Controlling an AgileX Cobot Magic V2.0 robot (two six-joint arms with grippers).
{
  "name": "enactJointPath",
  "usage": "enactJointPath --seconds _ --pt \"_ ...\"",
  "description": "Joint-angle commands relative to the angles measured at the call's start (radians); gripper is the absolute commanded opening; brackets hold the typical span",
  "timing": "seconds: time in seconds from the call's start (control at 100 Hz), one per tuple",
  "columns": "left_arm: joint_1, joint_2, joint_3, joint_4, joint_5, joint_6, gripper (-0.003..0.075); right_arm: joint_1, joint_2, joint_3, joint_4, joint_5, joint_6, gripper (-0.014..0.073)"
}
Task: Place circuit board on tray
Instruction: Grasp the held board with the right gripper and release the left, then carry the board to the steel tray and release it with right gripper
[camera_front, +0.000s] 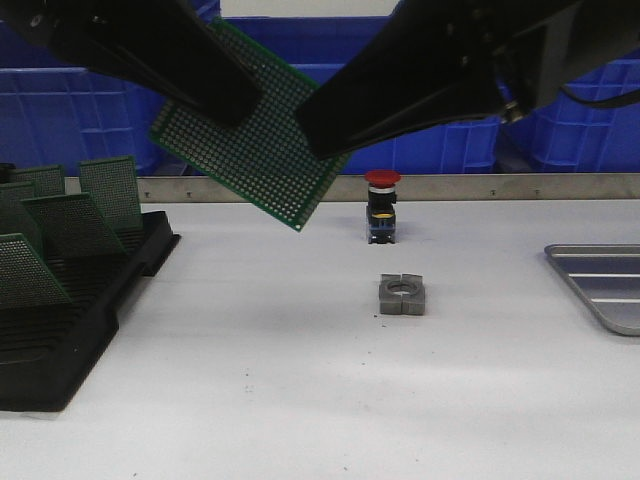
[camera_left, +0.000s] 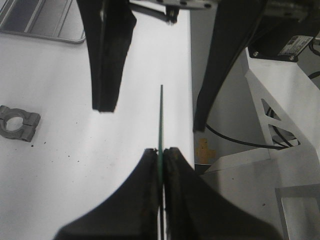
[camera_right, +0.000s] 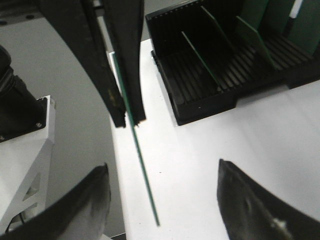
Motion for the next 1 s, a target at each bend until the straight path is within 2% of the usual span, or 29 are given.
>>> enactJointPath --seconds 0.0,0.11,0.23,0.33,0.42,0.47,0.59,0.66,0.74,0.88,0.99 --pt "-0.011 -0.031 -0.03 -0.074 0.008 -0.005 -0.0017 0.027 0.004 -0.042 0.046 0.05 -0.014 0.0428" --pt "-0.011 -0.031 -0.03 -0.074 0.008 -0.005 -0.0017 0.033 0.021 -0.044 0.047 0.05 -0.014 0.0279" --pt "-0.011 -0.031 -0.03 -0.074 0.007 -0.005 -0.0016 0.033 0.022 -0.044 0.047 0.054 -0.014 0.0055" --pt "-0.011 -0.031 -0.03 -0.074 0.007 -0.005 -0.0007 0.033 0.022 -0.044 0.047 0.061 -0.014 -0.0074" --pt "-0.011 -0.031 -0.03 -0.074 0.007 -0.005 0.0074 0.033 0.022 -0.044 0.047 0.074 -0.014 -0.0068" --pt "-0.011 -0.031 -0.03 -0.074 0.007 -0.005 0.0151 0.033 0.022 -0.044 0.047 0.082 -0.014 -0.0067" --pt "-0.011 -0.031 -0.03 -0.074 0.007 -0.005 0.0396 0.033 0.022 -0.043 0.047 0.116 -0.009 -0.0068" --pt "-0.011 -0.031 -0.03 -0.074 0.004 -0.005 0.0494 0.033 0.022 -0.042 0.036 0.131 0.025 -0.0068" --pt "-0.011 -0.031 -0.031 -0.074 -0.024 -0.005 0.0537 0.031 0.022 -0.042 -0.007 0.127 0.102 -0.0068" --pt "-0.011 -0.031 -0.062 -0.072 -0.093 -0.005 0.0538 0.011 0.022 -0.042 -0.17 0.084 0.277 -0.0068" --pt "-0.011 -0.031 -0.103 -0.047 -0.121 -0.005 0.0538 -0.049 0.022 -0.042 -0.26 0.039 0.431 -0.0068"
